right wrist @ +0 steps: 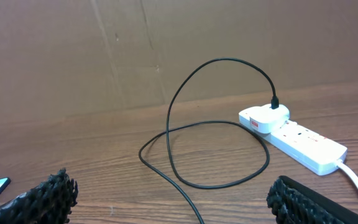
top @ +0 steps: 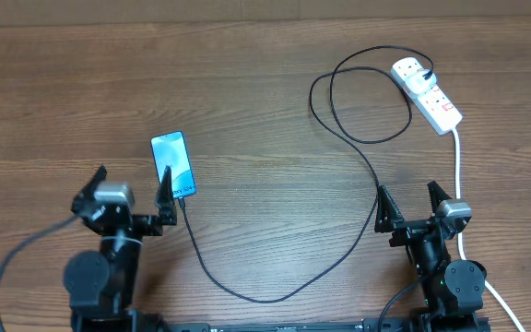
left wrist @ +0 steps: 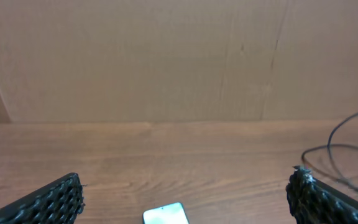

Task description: Plug charger to phone and switch on socket

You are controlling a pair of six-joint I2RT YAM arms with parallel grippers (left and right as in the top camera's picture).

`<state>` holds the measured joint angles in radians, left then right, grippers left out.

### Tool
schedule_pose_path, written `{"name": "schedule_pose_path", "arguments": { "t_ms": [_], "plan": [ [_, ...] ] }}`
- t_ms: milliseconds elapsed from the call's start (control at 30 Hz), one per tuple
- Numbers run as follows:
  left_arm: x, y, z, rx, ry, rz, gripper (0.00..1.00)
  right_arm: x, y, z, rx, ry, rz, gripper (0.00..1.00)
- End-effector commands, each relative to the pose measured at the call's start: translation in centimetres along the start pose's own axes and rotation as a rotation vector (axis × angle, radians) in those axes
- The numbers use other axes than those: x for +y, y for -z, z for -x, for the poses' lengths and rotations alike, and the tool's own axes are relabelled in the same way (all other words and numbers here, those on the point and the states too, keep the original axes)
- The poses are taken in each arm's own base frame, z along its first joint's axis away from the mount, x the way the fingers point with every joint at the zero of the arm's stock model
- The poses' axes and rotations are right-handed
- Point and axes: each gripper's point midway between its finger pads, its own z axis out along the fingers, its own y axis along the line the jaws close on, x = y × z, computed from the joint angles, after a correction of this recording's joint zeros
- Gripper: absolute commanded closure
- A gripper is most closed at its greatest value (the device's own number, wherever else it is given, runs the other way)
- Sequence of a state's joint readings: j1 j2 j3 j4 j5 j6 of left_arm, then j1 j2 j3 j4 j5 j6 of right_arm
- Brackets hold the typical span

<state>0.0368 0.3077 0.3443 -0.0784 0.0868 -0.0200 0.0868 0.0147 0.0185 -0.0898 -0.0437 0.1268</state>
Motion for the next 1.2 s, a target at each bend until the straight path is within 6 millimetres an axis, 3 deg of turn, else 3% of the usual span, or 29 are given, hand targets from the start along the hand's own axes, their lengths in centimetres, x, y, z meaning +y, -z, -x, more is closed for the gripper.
{"name": "schedule_pose_path", "arguments": {
  "t_ms": [0, 467, 700, 900, 1167],
  "plan": [
    [-0.8, 0.5, -1.4, -0.024, -0.095, -0.034, 0.00, -0.1, 0.0, -0.1, -0.009, 0.004, -0.007, 0.00],
    [-1.0, 1.0, -5.5, -0.033, -0.307, -0.040, 0.00, -0.1, 0.0, -0.1, -0.010, 0.004, -0.007, 0.00],
    [-0.5, 0.9, -6.9, -0.039, -0.316, -0.010, 0.00, -0.1, 0.0, -0.1, -0.009, 0.004, -0.007, 0.00],
    [-0.3, 0.6, -9.6, 0.031, -0.308, -0.014, 0.00, -0.1, 0.0, -0.1, -0.010, 0.004, -0.007, 0.00],
    [-0.3, 0.6, -9.6, 0.029, -0.308, -0.014, 0.00, -0.1, 0.0, -0.1, -0.010, 0.004, -0.007, 0.00]
  ]
}}
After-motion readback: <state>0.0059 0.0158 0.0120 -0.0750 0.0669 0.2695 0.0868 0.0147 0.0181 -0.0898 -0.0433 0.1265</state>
